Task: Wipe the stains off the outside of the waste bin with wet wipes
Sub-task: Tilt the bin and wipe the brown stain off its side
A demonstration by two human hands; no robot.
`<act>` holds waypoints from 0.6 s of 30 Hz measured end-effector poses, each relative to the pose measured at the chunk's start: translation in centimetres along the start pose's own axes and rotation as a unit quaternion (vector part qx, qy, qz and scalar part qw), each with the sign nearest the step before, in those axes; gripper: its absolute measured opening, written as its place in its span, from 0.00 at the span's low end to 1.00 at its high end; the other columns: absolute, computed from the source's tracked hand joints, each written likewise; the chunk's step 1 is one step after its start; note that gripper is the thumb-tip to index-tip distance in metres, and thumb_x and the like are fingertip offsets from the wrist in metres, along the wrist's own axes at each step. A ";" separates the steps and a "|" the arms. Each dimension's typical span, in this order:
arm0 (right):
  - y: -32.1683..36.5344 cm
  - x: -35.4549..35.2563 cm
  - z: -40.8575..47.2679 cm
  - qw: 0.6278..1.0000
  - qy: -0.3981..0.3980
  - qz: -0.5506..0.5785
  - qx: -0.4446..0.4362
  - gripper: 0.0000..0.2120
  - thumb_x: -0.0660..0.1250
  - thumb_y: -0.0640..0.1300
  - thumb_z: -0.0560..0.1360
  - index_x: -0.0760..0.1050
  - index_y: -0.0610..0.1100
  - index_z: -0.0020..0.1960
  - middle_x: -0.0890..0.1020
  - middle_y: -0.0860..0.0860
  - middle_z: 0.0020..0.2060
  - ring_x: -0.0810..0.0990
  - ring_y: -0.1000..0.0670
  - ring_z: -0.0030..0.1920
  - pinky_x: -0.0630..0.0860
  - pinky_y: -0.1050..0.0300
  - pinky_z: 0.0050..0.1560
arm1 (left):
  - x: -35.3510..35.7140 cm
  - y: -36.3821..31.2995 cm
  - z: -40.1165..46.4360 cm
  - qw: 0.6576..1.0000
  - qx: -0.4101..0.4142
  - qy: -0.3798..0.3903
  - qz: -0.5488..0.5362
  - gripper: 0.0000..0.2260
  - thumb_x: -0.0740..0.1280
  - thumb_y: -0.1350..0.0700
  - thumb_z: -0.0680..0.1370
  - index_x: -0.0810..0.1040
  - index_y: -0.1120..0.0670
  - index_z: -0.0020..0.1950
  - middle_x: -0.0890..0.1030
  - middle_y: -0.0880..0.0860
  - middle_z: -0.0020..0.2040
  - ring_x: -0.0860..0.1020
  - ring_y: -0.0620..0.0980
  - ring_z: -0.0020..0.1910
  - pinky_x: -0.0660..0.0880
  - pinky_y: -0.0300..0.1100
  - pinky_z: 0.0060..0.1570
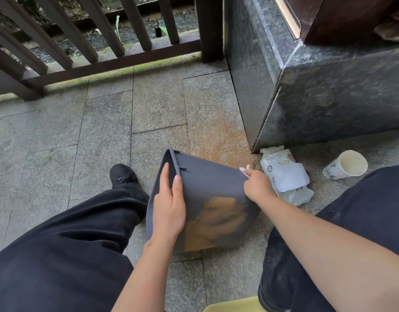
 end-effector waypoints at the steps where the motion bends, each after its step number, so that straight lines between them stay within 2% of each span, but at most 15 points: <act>1: -0.2 0.0 0.0 1.000 -0.008 0.022 0.014 0.26 0.56 0.34 0.77 0.70 0.48 0.74 0.75 0.43 0.69 0.73 0.39 0.67 0.71 0.49 0.65 | 0.1 0.1 -0.1 1.000 0.004 0.015 0.009 0.28 0.49 0.33 0.80 0.58 0.41 0.78 0.70 0.18 0.49 0.69 0.23 0.49 0.60 0.15 0.46; 2: -0.3 -0.1 0.0 0.998 -0.020 0.050 0.031 0.26 0.56 0.34 0.77 0.70 0.48 0.74 0.75 0.43 0.69 0.73 0.39 0.67 0.70 0.49 0.65 | 0.2 0.2 -0.3 0.999 0.010 0.026 0.021 0.29 0.49 0.32 0.80 0.58 0.42 0.78 0.71 0.17 0.41 0.70 0.22 0.44 0.62 0.16 0.45; 3: -0.5 -0.3 0.0 0.995 -0.035 0.078 0.052 0.26 0.56 0.33 0.78 0.70 0.47 0.73 0.74 0.43 0.69 0.73 0.39 0.67 0.70 0.50 0.65 | 0.3 0.4 -0.3 0.999 0.013 0.033 0.032 0.30 0.49 0.31 0.79 0.58 0.42 0.78 0.70 0.17 0.38 0.70 0.20 0.40 0.65 0.18 0.43; 6: -1.2 -1.1 0.2 0.980 -0.071 0.150 0.108 0.23 0.57 0.33 0.78 0.72 0.43 0.72 0.74 0.43 0.69 0.72 0.39 0.68 0.69 0.51 0.66 | 0.4 0.5 -0.5 0.998 0.013 0.042 0.041 0.30 0.49 0.29 0.78 0.58 0.40 0.77 0.72 0.19 0.39 0.70 0.19 0.39 0.65 0.22 0.39; 7: -1.4 -1.3 0.2 0.976 -0.077 0.165 0.121 0.23 0.57 0.33 0.78 0.73 0.42 0.71 0.75 0.43 0.69 0.72 0.38 0.68 0.69 0.51 0.66 | 0.4 0.4 -0.5 0.998 0.017 0.038 0.036 0.29 0.50 0.30 0.79 0.58 0.39 0.77 0.74 0.22 0.39 0.72 0.23 0.39 0.67 0.24 0.38; 9: -1.5 -1.7 -0.1 0.971 -0.082 0.184 0.132 0.22 0.57 0.33 0.78 0.74 0.42 0.70 0.75 0.43 0.68 0.73 0.38 0.67 0.70 0.52 0.65 | 0.7 0.3 -0.7 0.999 0.037 0.014 0.021 0.25 0.52 0.33 0.80 0.59 0.38 0.76 0.79 0.37 0.35 0.76 0.36 0.33 0.69 0.29 0.34; 11: -1.3 -1.9 -0.4 0.968 -0.085 0.198 0.127 0.23 0.57 0.33 0.78 0.74 0.43 0.70 0.76 0.43 0.68 0.73 0.38 0.67 0.71 0.51 0.65 | 0.8 0.3 -1.0 0.998 0.052 -0.021 0.019 0.23 0.53 0.38 0.82 0.57 0.39 0.76 0.79 0.44 0.34 0.75 0.40 0.30 0.69 0.29 0.32; 13: -1.1 -2.1 -0.9 0.967 -0.087 0.210 0.117 0.23 0.57 0.33 0.78 0.73 0.44 0.71 0.76 0.43 0.68 0.73 0.39 0.67 0.71 0.51 0.64 | 1.1 0.4 -1.2 0.998 0.051 -0.028 0.040 0.22 0.51 0.41 0.83 0.54 0.36 0.77 0.76 0.47 0.29 0.75 0.37 0.30 0.67 0.29 0.31; 15: -1.0 -2.1 -1.5 0.966 -0.087 0.219 0.110 0.23 0.57 0.33 0.77 0.74 0.43 0.70 0.76 0.43 0.68 0.73 0.39 0.66 0.72 0.51 0.63 | 1.5 0.8 -1.6 0.997 0.039 -0.003 0.066 0.23 0.50 0.42 0.83 0.51 0.33 0.78 0.72 0.45 0.24 0.75 0.37 0.29 0.64 0.35 0.29; 17: -1.1 -2.0 -2.5 0.964 -0.086 0.228 0.104 0.23 0.58 0.33 0.77 0.74 0.42 0.70 0.76 0.43 0.67 0.73 0.39 0.66 0.71 0.51 0.64 | 2.3 1.1 -2.0 0.995 0.033 0.034 0.092 0.24 0.52 0.44 0.83 0.47 0.31 0.77 0.74 0.45 0.25 0.74 0.42 0.28 0.62 0.36 0.27; 18: -1.1 -1.9 -3.0 0.963 -0.085 0.233 0.104 0.23 0.58 0.33 0.76 0.74 0.42 0.70 0.76 0.43 0.68 0.73 0.39 0.67 0.71 0.51 0.64 | 2.8 1.3 -2.0 0.994 0.029 0.044 0.100 0.25 0.53 0.47 0.84 0.47 0.32 0.78 0.76 0.44 0.29 0.74 0.43 0.28 0.63 0.37 0.28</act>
Point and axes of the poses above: each hand's wrist, its own z-axis towards the middle knuckle, its own x-axis out of the palm, y = z × x, the point moved 1 cm from there along z, towards the middle knuckle
